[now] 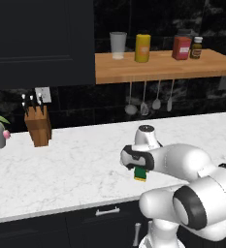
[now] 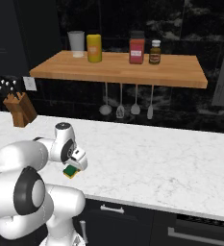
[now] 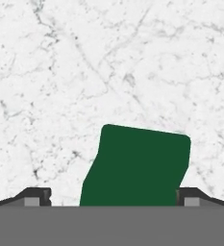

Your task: Pick up the sponge from the counter and clean the cutting board by briefly scrubbing or pressing down on the cutting board. Once finished, release the sponge.

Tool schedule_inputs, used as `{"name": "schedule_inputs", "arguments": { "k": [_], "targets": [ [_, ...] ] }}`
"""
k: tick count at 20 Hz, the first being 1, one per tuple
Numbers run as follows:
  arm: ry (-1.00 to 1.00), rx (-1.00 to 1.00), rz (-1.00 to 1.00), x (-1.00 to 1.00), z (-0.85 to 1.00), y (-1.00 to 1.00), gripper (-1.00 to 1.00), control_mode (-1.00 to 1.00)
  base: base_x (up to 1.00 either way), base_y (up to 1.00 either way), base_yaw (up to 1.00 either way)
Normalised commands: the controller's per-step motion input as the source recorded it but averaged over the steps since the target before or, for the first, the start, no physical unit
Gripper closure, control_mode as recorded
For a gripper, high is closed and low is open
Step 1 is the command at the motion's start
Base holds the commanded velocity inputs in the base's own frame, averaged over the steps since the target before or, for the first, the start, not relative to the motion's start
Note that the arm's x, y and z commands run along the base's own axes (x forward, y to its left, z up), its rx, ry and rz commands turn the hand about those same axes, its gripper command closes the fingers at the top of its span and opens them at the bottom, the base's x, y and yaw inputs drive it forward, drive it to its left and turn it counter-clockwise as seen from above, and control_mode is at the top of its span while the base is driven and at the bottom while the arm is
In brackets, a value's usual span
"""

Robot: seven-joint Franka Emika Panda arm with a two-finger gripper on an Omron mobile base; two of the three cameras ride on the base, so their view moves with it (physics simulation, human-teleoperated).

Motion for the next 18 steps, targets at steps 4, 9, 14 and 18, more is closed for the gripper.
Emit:
{"name": "schedule_inputs", "arguments": {
  "k": [4, 9, 14, 18],
  "targets": [
    [0.0, 0.01, 0.0, 0.0, -0.18, 0.0, -1.0, -1.0, 0.0, 0.0, 0.0],
    [0.0, 0.01, 0.0, 0.0, -0.17, 0.0, -1.0, -1.0, 0.0, 0.0, 0.0],
    [0.0, 0.0, 0.0, 0.0, -0.14, 0.0, -1.0, -1.0, 0.0, 0.0, 0.0],
    [0.0, 0.01, 0.0, 0.0, -0.11, -0.02, -1.0, -1.0, 0.0, 0.0, 0.0]
  ]
}}
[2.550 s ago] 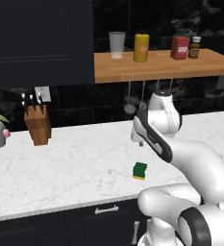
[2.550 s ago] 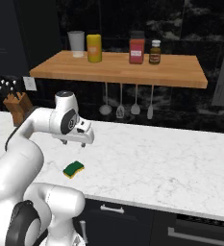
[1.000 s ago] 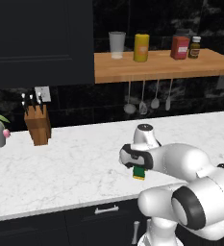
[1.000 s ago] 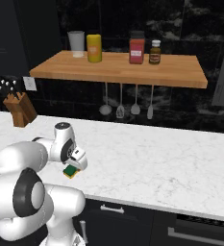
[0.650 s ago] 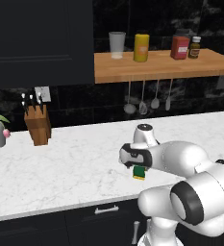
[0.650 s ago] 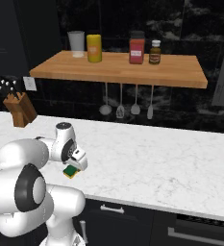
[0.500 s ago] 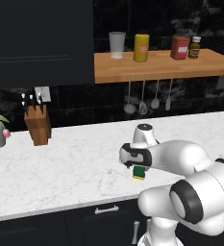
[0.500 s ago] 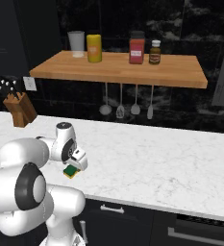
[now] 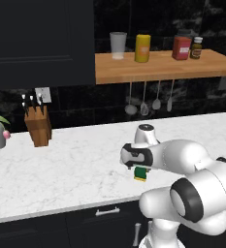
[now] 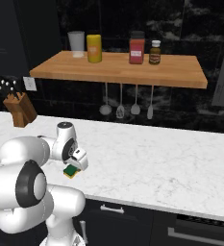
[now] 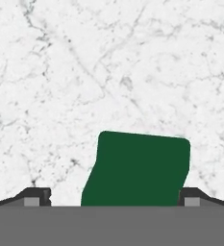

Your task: Pick up the sponge from the counter and clean the cutting board by briefly scrubbing or pressing down on the cutting board. Once finished, release the sponge.

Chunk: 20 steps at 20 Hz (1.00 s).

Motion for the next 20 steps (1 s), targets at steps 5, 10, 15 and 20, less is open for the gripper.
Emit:
{"name": "schedule_inputs", "arguments": {
  "k": [5, 10, 15, 20],
  "targets": [
    [0.0, 0.03, 0.0, 0.0, -0.11, -0.12, -1.0, -1.0, 0.0, 0.0, 0.0],
    [0.0, 0.02, 0.0, 0.0, -0.12, -0.12, -1.0, -1.0, 0.0, 0.0, 0.0],
    [0.0, 0.0, 0.0, 0.0, -0.21, 0.0, -1.0, -1.0, 0.0, 0.0, 0.0],
    [0.0, 0.0, 0.0, 0.0, -0.21, 0.01, -1.0, -1.0, 0.0, 0.0, 0.0]
  ]
}}
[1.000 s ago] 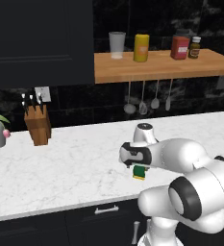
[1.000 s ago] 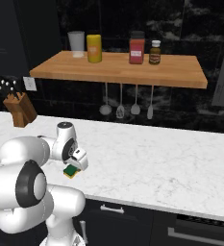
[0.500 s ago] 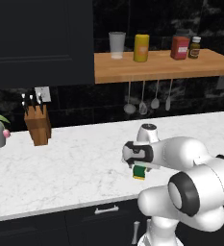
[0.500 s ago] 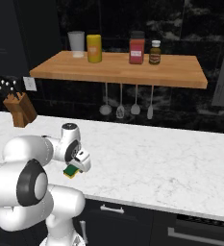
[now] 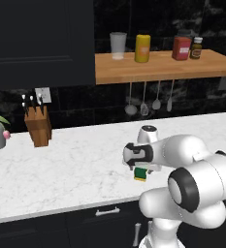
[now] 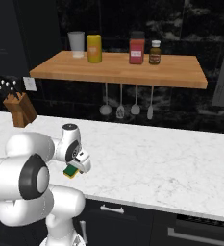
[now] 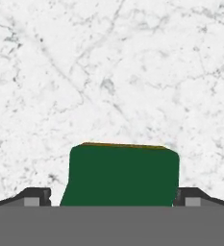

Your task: Pick up the sponge from the counter and clean the cutting board by briefly scrubbing or pressing down on the cutting board. Once finished, release the sponge.

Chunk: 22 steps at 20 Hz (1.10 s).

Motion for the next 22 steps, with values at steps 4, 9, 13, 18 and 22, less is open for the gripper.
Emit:
{"name": "schedule_inputs", "arguments": {
  "k": [4, 9, 13, 18, 22],
  "targets": [
    [0.0, 0.0, 0.0, 0.0, -0.31, 0.02, -1.0, -1.0, 0.0, 0.0, 0.0],
    [0.0, 0.0, 0.0, 0.0, -0.19, 0.01, 1.0, -1.0, 0.0, 0.0, 0.0],
    [0.0, 0.0, 0.0, 0.0, 0.0, 0.0, 1.0, -1.0, 0.0, 0.0, 0.0],
    [-0.01, 0.0, 0.0, -0.05, 0.01, 0.0, 1.0, -1.0, 0.0, 0.0, 0.0],
    [0.0, 0.0, 0.0, 0.0, 0.23, -0.02, 1.0, -1.0, 0.0, 0.0, 0.0]
  ]
}}
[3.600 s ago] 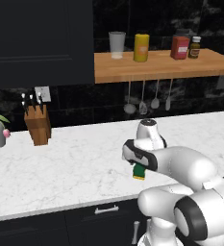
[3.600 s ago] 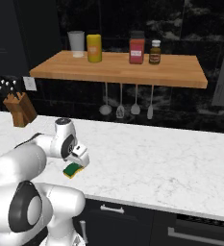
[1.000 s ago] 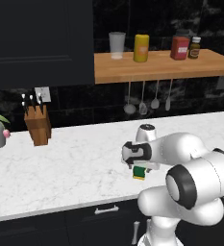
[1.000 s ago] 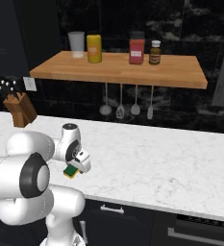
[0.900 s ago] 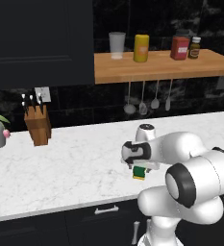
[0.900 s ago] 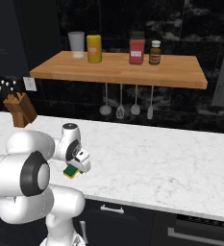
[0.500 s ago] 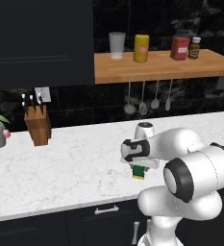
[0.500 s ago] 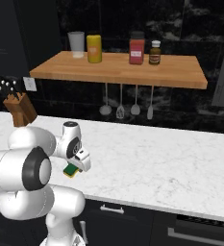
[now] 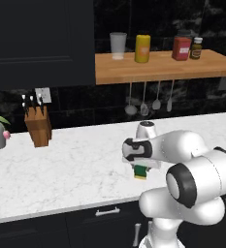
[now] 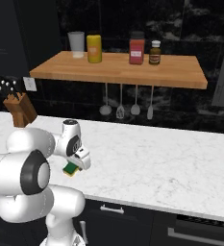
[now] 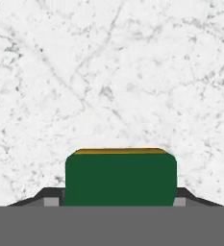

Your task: Pick up the sponge from the counter and clean the cutting board by briefly scrubbing or pressing down on the cutting board. Once finished, release the sponge.

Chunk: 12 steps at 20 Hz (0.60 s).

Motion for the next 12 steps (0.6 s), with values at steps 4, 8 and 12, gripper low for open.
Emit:
{"name": "schedule_inputs", "arguments": {
  "k": [4, 8, 12],
  "targets": [
    [0.0, 0.0, 0.0, -0.02, 0.53, -0.19, 1.0, -1.0, 0.0, 0.0, 0.0],
    [0.0, 0.0, 0.0, -0.03, 0.71, -0.34, 1.0, -1.0, 0.0, 0.0, 0.0],
    [-0.01, 0.0, 0.01, -0.48, 0.58, -0.38, 1.0, -1.0, 0.0, 0.0, 0.0]
  ]
}}
